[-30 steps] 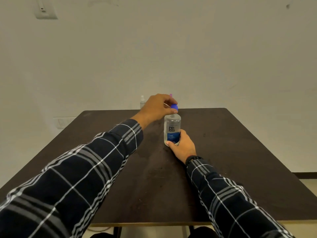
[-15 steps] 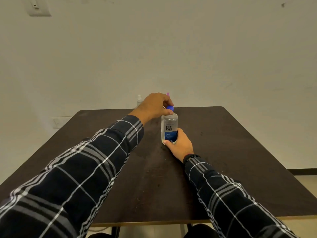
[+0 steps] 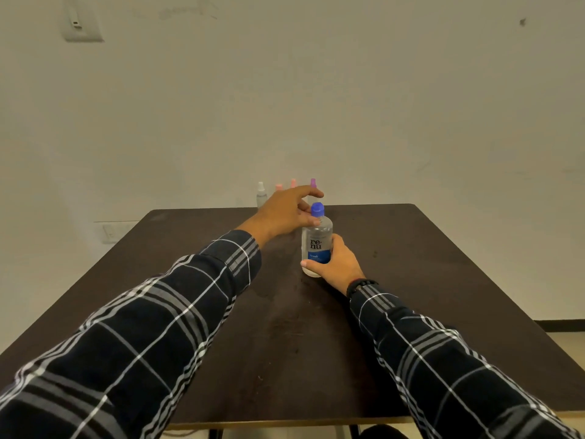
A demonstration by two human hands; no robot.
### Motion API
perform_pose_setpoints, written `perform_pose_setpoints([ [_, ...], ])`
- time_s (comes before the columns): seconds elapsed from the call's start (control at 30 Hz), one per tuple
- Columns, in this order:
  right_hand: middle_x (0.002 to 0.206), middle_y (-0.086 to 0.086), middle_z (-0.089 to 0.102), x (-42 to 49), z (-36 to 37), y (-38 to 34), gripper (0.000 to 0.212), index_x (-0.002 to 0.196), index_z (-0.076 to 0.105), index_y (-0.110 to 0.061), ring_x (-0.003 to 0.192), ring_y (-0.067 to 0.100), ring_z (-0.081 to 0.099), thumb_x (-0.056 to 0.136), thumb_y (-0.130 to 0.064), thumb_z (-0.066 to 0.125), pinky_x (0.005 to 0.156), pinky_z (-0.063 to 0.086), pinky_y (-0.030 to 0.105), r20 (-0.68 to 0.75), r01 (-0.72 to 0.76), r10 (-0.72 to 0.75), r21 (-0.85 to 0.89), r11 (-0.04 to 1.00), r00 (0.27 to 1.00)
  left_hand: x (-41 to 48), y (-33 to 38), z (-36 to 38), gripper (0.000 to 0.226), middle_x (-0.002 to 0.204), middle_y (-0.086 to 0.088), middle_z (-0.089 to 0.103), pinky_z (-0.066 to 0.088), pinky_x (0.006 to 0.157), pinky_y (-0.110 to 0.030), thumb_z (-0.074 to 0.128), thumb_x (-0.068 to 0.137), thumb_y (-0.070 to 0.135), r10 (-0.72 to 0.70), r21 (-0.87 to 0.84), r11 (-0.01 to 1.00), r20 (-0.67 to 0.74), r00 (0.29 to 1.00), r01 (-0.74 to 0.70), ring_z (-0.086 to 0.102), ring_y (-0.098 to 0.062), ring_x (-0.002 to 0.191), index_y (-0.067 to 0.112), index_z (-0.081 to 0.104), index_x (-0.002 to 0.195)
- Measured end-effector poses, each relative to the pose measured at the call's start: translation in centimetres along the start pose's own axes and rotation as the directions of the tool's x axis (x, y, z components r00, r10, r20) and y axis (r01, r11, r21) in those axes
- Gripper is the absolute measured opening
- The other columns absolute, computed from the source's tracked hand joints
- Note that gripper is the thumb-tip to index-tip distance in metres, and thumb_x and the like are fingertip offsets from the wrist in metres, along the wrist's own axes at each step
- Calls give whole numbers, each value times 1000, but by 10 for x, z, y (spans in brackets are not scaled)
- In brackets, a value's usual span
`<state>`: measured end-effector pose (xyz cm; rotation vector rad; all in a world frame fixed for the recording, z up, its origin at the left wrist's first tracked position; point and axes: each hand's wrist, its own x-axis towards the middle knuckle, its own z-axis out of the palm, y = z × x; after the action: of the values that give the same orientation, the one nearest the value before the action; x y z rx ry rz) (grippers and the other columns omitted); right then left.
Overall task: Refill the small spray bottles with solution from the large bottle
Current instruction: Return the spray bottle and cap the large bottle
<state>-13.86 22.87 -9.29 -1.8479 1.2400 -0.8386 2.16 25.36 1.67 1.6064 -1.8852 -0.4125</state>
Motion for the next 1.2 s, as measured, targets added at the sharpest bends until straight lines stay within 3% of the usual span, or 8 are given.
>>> perform_pose_setpoints([
  [0.2,140,1,55,3,0,-2,75,135,42,-20,127,22,54,75,-38,84,107,46,40,15,-34,34,-27,999,999,1,-1,-7,72,109,6,67,55,85,-24,82,83,28,4,-49,999,55,998,-1,68,-5,92,36,45,144],
  [0.37,136,-1,58,5,-5,0,73,133,46,-20,124,20,56,74,-38,85,104,46,36,15,-11,11,-15,1000,1000,-3,-11,-6,61,116,11,63,53,74,-12,76,88,29,39,-88,995,-11,999,-40,67,2,88,27,49,142],
  [0.47,133,-1,60,16,-15,-2,68,129,48,-20,121,20,58,75,-36,85,99,45,32,-2,13,-13,-33,999,1000,-7,-28,-3,52,118,11,65,53,88,-19,74,90,26,45,-79,995,-105,993,-53,66,-1,93,28,53,138],
  [0.6,129,1,61,46,-44,-2,65,127,49,-19,118,22,59,75,-33,85,94,45,29,-93,5,-5,-3,1000,996,-9,-60,-3,49,116,11,65,53,94,-25,73,91,20,-2,-42,999,-91,996,-2,68,-3,96,29,56,136],
  [0.77,137,5,57,86,-74,4,72,135,45,-16,124,26,56,77,-32,84,104,44,39,-168,-39,36,-11,999,985,-3,-104,-14,45,116,4,68,53,96,-27,71,92,18,-91,30,995,-146,985,96,68,-7,97,26,58,134],
  [0.87,139,6,55,107,-81,13,75,137,43,-16,126,27,55,77,-33,84,106,43,42,-170,-52,45,-35,998,984,12,-128,-21,41,116,2,69,52,90,-25,71,92,21,-192,1,980,-270,944,200,68,-10,94,22,60,131],
  [1.0,139,5,55,135,-83,28,75,137,43,-17,126,27,55,77,-34,84,106,43,41,-172,-70,62,-42,997,983,45,-155,-27,41,120,-3,68,52,92,-31,70,93,25,-353,-96,934,-412,840,345,65,-17,105,17,59,131],
  [1.2,143,7,52,187,-78,47,74,139,41,-16,130,28,52,79,-32,81,108,41,46,-191,-99,90,-39,994,978,95,-185,-17,56,132,-7,61,50,100,-37,74,90,27,-482,-229,876,-425,766,424,61,-25,115,13,51,139],
])
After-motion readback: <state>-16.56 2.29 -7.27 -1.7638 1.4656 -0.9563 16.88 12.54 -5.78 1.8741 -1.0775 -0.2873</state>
